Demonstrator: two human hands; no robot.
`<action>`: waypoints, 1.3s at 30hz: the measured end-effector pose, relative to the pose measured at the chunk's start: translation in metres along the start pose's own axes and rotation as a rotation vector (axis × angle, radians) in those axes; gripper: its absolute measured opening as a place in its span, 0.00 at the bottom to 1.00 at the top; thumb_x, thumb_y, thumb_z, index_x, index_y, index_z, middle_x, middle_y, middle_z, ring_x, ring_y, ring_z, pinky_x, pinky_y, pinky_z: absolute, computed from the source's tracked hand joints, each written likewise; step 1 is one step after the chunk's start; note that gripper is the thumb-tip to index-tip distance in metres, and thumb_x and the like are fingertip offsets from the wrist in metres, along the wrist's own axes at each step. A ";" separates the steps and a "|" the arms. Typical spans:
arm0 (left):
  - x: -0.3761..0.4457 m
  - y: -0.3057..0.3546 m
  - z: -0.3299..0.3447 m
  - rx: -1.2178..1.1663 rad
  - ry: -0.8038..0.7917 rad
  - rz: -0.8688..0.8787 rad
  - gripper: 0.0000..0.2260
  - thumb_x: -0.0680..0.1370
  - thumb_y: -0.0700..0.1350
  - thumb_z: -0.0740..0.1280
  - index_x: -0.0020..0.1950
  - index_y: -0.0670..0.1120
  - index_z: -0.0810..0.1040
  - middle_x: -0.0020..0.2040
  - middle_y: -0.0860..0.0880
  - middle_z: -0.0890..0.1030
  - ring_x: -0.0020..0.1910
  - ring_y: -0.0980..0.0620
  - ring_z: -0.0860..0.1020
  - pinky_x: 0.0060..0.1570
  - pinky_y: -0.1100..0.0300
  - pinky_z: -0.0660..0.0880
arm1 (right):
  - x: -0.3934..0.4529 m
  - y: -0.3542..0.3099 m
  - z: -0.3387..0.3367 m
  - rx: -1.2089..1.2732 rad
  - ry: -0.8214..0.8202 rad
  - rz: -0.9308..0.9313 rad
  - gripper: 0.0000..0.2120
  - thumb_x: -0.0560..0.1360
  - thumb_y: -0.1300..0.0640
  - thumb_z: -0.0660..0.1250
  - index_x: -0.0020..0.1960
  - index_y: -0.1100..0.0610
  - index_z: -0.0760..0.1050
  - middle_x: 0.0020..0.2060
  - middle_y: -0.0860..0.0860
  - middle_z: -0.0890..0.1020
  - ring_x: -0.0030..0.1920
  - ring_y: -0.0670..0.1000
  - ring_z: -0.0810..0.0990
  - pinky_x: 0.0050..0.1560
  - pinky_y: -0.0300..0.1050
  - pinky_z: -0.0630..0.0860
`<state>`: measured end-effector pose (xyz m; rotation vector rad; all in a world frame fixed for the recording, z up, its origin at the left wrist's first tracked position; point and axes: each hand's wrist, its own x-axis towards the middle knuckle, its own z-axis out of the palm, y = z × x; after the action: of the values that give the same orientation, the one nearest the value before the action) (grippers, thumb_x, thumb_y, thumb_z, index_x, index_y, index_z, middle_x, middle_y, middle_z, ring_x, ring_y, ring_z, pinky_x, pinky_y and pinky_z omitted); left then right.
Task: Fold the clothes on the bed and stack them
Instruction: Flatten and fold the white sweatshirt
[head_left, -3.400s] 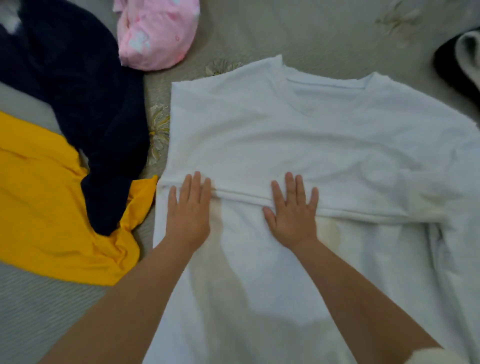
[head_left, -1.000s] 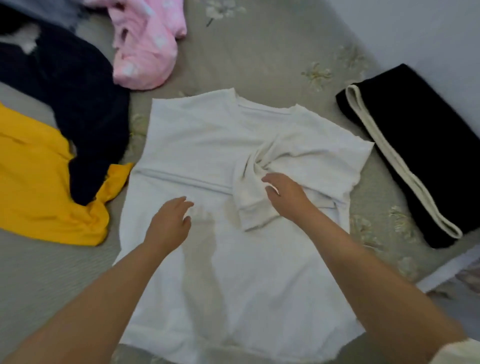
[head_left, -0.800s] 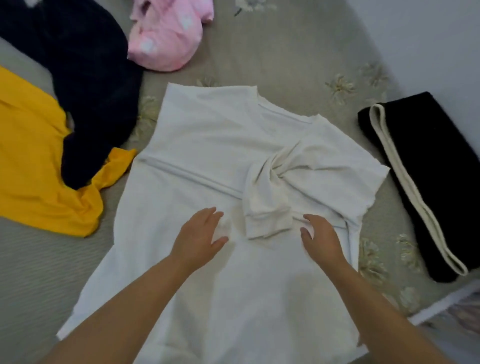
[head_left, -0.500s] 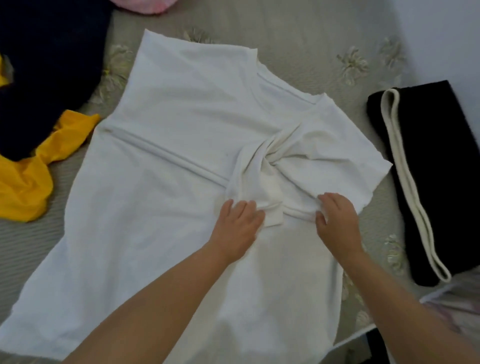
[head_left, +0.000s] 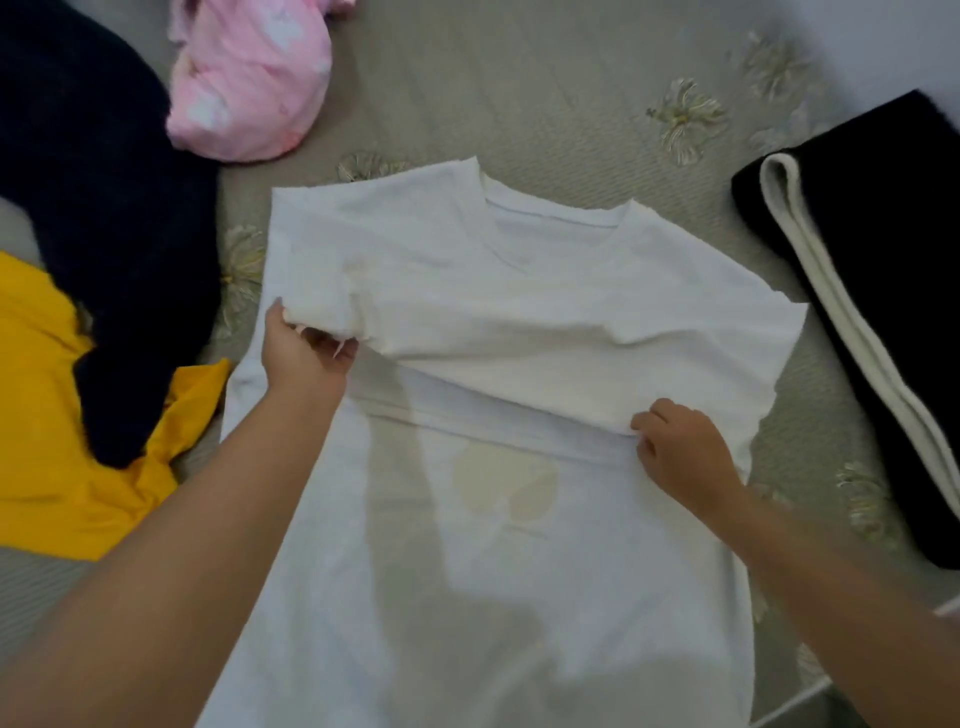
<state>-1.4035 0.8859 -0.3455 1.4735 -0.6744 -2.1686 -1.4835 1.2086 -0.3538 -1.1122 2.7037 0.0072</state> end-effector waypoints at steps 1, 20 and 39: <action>0.002 0.001 -0.003 -0.040 0.000 -0.006 0.13 0.80 0.54 0.53 0.48 0.47 0.71 0.43 0.48 0.76 0.37 0.52 0.76 0.33 0.63 0.74 | -0.004 -0.001 -0.001 0.039 0.021 -0.001 0.05 0.60 0.70 0.61 0.29 0.65 0.76 0.24 0.59 0.74 0.22 0.57 0.74 0.22 0.43 0.70; 0.019 -0.033 0.000 -0.045 -0.125 0.065 0.13 0.79 0.34 0.56 0.57 0.48 0.72 0.56 0.46 0.77 0.53 0.48 0.77 0.52 0.49 0.75 | 0.019 -0.008 0.030 -0.048 -0.405 -0.042 0.31 0.77 0.40 0.52 0.75 0.49 0.48 0.75 0.54 0.41 0.75 0.53 0.42 0.72 0.48 0.43; 0.087 0.002 0.029 2.150 -0.201 0.901 0.11 0.77 0.41 0.62 0.56 0.39 0.77 0.55 0.40 0.78 0.56 0.40 0.74 0.56 0.50 0.65 | 0.131 0.071 0.005 0.187 0.070 0.303 0.14 0.76 0.59 0.59 0.46 0.66 0.79 0.41 0.62 0.80 0.46 0.62 0.77 0.53 0.53 0.66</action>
<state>-1.4600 0.8371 -0.3981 0.8160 -3.2486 -0.2196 -1.6219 1.1686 -0.3910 -0.6565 2.8373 -0.2348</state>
